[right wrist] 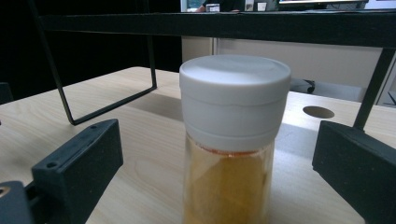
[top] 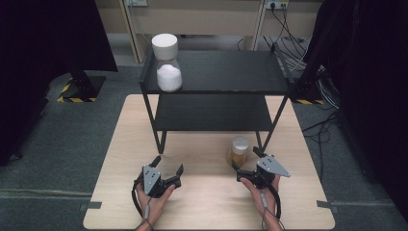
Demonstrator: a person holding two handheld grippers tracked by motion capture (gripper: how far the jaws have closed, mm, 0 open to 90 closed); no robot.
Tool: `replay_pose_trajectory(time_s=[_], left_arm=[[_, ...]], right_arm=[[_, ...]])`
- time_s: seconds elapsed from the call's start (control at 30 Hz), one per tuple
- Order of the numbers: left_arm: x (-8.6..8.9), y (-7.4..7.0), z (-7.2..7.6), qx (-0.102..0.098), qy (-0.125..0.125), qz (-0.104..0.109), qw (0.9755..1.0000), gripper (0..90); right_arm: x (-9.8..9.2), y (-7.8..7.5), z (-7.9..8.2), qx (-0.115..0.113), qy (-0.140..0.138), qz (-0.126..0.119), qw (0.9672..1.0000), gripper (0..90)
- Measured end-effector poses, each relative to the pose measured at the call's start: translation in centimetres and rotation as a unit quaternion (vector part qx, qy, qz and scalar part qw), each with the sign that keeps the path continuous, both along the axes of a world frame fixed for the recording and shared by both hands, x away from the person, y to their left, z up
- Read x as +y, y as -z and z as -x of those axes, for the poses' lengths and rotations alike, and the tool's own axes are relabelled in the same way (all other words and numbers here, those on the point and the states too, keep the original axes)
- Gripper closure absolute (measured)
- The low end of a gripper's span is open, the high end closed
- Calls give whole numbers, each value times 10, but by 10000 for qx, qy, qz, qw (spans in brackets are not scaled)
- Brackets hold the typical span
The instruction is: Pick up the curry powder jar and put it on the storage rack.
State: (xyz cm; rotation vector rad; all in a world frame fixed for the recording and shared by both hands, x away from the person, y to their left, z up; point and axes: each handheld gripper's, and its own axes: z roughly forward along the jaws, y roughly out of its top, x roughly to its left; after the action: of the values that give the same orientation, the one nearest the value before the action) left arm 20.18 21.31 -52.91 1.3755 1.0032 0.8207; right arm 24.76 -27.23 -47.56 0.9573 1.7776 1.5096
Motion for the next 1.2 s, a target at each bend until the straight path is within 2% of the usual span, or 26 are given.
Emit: replay_pose_trajectory(time_s=[0.43, 0.87, 1.2], left_arm=[[1, 0, 0, 13, -1, 23, 10000, 80], [1, 0, 0, 20, -4, 30, 10000, 83], [1, 0, 0, 24, -13, 47, 10000, 83]], right_arm=[[2, -4, -22, 77, -28, 32, 10000, 98], [1, -2, -31, 158, -68, 11, 9999, 233], [2, -4, -36, 129, -157, 37, 9998, 335]])
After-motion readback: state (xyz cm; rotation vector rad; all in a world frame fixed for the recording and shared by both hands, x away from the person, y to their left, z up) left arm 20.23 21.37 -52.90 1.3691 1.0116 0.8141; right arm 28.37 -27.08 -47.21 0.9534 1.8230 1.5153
